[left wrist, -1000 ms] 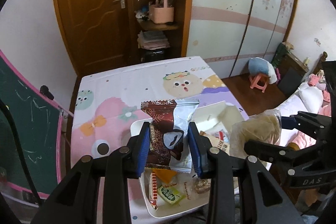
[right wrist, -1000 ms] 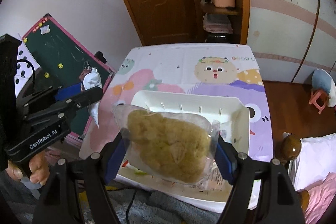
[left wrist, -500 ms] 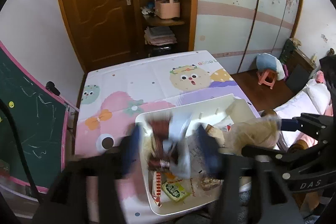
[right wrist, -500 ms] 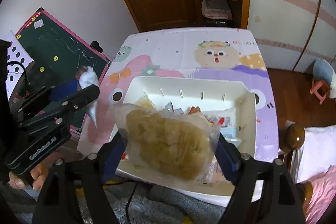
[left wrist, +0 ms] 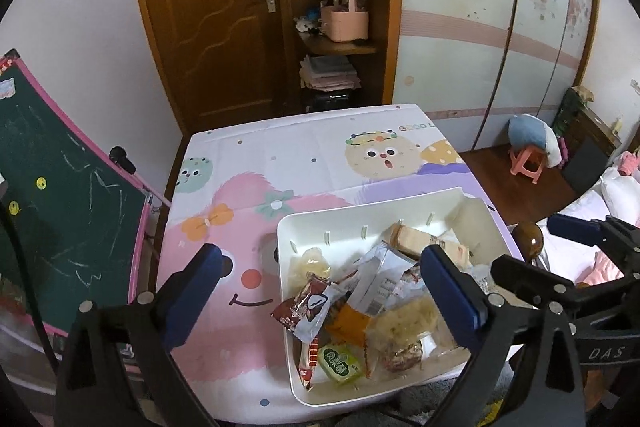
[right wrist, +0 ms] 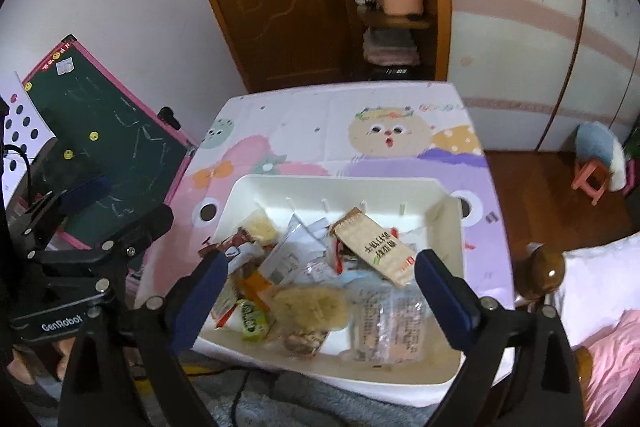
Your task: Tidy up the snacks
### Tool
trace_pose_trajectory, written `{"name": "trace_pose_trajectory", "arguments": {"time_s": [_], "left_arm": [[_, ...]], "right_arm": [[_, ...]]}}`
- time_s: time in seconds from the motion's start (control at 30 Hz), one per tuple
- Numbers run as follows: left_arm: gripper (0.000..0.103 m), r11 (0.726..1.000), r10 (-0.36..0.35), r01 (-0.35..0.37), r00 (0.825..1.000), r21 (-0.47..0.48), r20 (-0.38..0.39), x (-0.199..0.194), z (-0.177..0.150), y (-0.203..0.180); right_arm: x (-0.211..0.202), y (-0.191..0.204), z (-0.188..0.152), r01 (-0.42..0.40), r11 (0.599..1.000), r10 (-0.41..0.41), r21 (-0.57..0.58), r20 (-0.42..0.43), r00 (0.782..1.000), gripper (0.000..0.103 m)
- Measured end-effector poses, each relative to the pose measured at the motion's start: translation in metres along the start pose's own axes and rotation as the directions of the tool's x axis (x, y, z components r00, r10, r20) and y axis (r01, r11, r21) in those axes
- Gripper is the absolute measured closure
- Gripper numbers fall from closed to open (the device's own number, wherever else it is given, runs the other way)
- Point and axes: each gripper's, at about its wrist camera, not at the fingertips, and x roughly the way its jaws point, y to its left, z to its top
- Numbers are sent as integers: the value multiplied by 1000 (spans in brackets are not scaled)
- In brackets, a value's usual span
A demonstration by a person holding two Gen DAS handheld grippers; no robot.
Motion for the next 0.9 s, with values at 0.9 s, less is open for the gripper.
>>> {"name": "trace_pose_trajectory", "arguments": {"time_s": [0.9], "left_arm": [[1, 992, 74, -78, 996, -100, -48, 10, -10, 10]], "right_arm": [[-6, 5, -3, 48, 998, -52, 37, 113, 992, 8]]}}
